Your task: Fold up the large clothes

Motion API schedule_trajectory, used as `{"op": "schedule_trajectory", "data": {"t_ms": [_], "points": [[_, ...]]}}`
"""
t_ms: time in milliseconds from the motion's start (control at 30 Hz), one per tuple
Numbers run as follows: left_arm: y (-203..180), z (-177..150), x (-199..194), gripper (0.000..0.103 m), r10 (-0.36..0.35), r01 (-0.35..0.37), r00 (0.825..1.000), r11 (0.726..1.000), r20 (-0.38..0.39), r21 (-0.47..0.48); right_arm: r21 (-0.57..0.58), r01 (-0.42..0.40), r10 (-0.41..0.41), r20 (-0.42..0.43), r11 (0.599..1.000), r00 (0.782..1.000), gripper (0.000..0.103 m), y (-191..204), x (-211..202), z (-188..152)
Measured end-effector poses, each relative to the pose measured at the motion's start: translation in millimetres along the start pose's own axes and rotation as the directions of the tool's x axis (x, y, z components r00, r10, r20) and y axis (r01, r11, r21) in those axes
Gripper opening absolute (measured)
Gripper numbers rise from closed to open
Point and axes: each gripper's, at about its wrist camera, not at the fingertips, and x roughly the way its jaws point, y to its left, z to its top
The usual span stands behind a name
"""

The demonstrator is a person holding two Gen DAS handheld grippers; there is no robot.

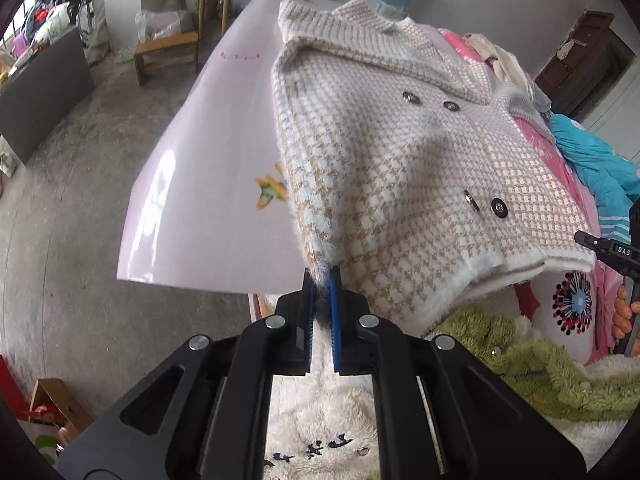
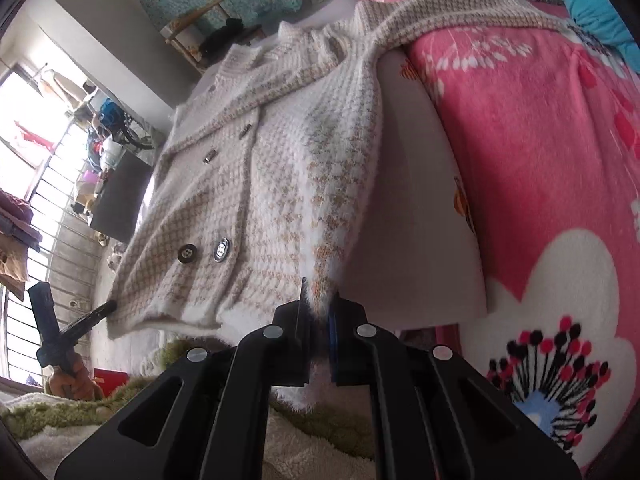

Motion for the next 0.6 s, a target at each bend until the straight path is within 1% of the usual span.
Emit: {"op": "schedule_trajectory", "data": {"t_ms": [33,67,133,167,200,267,333,367,400,467,500,533,600], "points": [[2,-2,8,0.01,0.001,-0.001,1.0,1.0,-0.022,-0.007,-0.003,0.021,-0.021,-0.033,1.0,0.999,0.008,-3,10,-2],[5,-2,16,0.012,0.019,-0.019,0.999,1.0,-0.046,-0.013,-0.006,0.046,-0.046,-0.069,0.999,0.997,0.009,-6,20,-3],[13,-3,26,0.014,0.057,-0.058,0.994,0.998,-0.089,-0.011,-0.013,0.116,-0.117,-0.124,0.993,0.985,0.019,-12,32,0],[16,-2,26,0.014,0.087,-0.088,0.991,0.996,-0.1,-0.006,-0.025,0.146,-0.148,-0.137,0.989,0.979,0.032,-14,32,3],[19,-1,23,0.016,0.109,-0.109,0.989,0.994,-0.099,0.0,-0.041,0.172,-0.176,-0.13,0.984,0.976,0.043,-14,29,7],[26,8,11,0.018,0.124,-0.124,0.989,0.992,-0.075,0.005,-0.085,0.226,-0.234,-0.089,0.97,0.968,0.052,-7,17,17],[33,23,0,0.023,0.144,-0.144,0.989,0.99,-0.033,0.009,-0.12,0.271,-0.277,-0.035,0.955,0.96,0.055,1,8,32],[33,34,-3,0.024,0.151,-0.151,0.988,0.988,-0.01,0.013,-0.137,0.293,-0.296,0.0,0.946,0.955,0.057,7,6,41],[33,48,-4,0.025,0.152,-0.152,0.988,0.988,0.011,0.02,-0.155,0.305,-0.303,0.036,0.94,0.952,0.06,13,5,52],[26,77,-2,0.025,0.143,-0.144,0.989,0.989,0.049,0.031,-0.179,0.287,-0.277,0.08,0.941,0.958,0.061,25,6,73],[22,94,-1,0.028,0.118,-0.121,0.99,0.992,0.074,0.039,-0.187,0.265,-0.251,0.095,0.946,0.963,0.061,30,8,85],[17,109,1,0.034,0.099,-0.104,0.99,0.994,0.1,0.047,-0.193,0.244,-0.226,0.109,0.95,0.968,0.062,36,10,98],[4,145,11,0.038,0.076,-0.087,0.985,0.994,0.155,0.068,-0.2,0.199,-0.173,0.14,0.959,0.975,0.066,46,16,124]]}}
